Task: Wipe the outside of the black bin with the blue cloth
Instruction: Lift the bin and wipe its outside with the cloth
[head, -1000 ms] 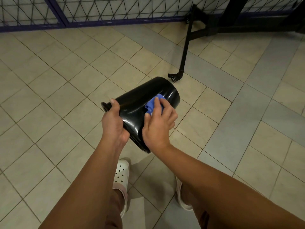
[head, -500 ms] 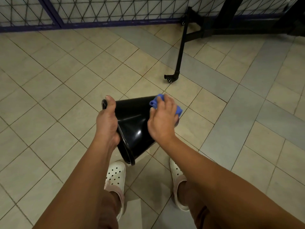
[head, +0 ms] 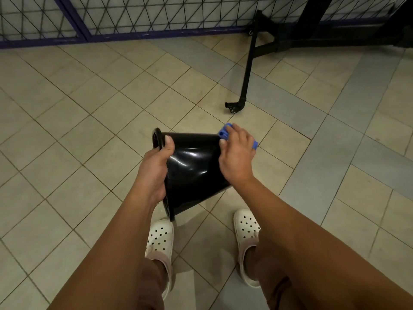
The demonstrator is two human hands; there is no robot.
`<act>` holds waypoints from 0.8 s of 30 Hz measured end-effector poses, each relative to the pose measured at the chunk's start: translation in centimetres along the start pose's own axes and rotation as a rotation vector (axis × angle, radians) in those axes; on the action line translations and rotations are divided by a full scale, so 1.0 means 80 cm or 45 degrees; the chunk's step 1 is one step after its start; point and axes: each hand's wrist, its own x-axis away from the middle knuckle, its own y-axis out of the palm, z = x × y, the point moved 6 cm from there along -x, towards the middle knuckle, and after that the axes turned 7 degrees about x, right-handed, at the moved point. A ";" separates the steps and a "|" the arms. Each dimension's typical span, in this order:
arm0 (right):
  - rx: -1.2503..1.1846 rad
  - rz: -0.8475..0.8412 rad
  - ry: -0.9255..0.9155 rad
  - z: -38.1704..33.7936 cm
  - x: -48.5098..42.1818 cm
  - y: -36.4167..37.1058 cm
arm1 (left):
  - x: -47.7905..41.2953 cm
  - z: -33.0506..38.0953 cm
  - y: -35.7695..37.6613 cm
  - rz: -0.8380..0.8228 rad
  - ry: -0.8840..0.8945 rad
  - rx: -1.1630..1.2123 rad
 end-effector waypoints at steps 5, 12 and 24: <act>0.001 0.003 -0.003 0.005 0.017 0.015 | 0.000 -0.005 -0.006 0.045 -0.057 -0.036; -0.145 -0.139 -0.556 -0.065 0.064 0.036 | -0.003 -0.009 -0.001 0.003 0.027 -0.044; -0.208 -0.027 -0.802 -0.067 0.065 0.025 | -0.010 0.001 -0.003 0.091 0.093 -0.082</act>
